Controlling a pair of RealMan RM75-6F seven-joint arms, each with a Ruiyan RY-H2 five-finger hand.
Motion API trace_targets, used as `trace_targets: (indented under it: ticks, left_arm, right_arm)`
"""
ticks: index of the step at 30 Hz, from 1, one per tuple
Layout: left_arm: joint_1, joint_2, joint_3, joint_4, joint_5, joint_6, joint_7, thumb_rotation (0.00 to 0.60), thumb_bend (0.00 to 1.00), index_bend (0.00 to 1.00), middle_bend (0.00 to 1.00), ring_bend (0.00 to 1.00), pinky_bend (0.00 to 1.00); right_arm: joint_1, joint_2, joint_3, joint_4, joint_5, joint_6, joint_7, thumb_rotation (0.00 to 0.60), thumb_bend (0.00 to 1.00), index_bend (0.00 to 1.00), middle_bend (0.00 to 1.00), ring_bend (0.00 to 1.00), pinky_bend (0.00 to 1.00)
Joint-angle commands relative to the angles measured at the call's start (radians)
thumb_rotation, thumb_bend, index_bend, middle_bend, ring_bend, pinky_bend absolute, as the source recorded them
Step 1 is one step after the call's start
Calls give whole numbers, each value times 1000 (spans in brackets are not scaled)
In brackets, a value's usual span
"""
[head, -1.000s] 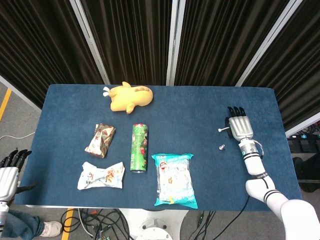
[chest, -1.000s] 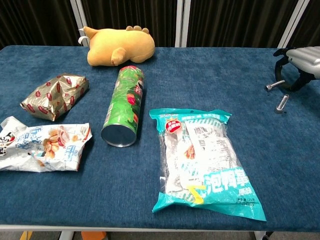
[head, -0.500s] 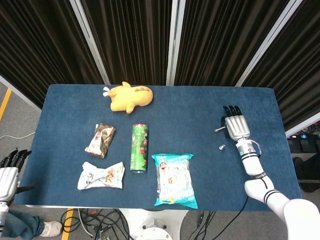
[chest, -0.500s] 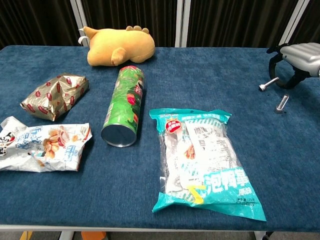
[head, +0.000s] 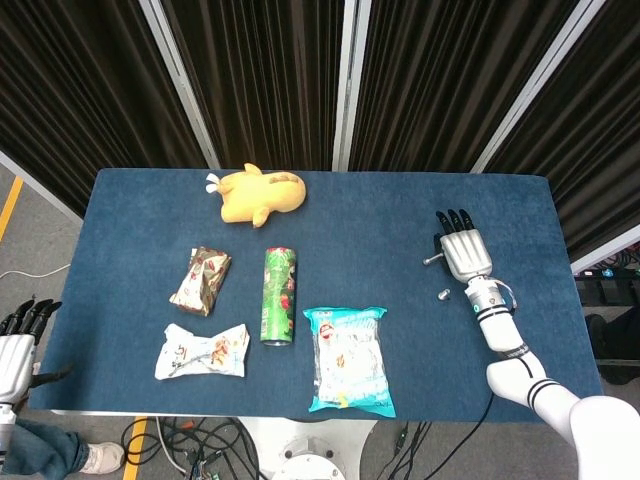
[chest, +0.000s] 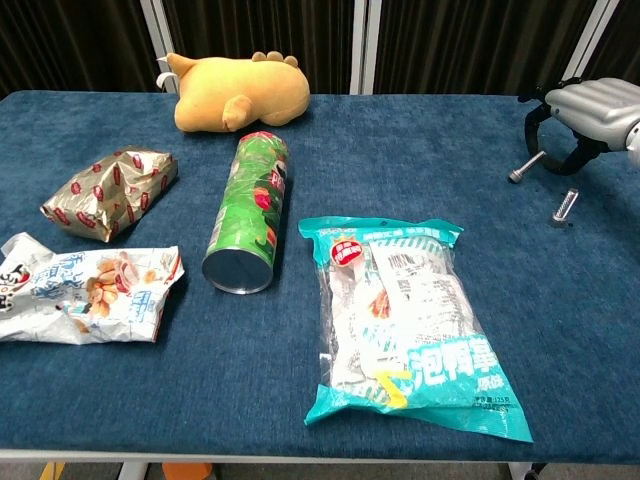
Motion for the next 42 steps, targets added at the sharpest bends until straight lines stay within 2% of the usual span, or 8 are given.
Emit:
trace_targets:
  ticks: [1, 29, 34, 42]
  left_arm:
    - [0, 0, 0, 1, 0, 0, -1, 600, 9, 144, 123, 51, 167]
    - [8, -6, 0, 18, 1, 7, -21, 600, 9, 143, 123, 52, 166]
    - [10, -6, 0, 19, 0, 8, -22, 600, 9, 143, 123, 51, 167]
    - [10, -6, 1, 22, -1, 6, -25, 600, 9, 143, 123, 51, 167]
  right_arm:
    - [2, 3, -4, -7, -5, 6, -11, 600, 318, 599, 80, 0, 0]
    - [15, 15, -38, -52, -50, 48, -133, 600, 317, 596, 83, 0, 0]
    - [15, 15, -39, -53, -46, 41, -142, 600, 316, 522, 83, 0, 0]
    - [16, 17, -35, -57, -40, 36, -135, 600, 285, 334, 71, 0, 0]
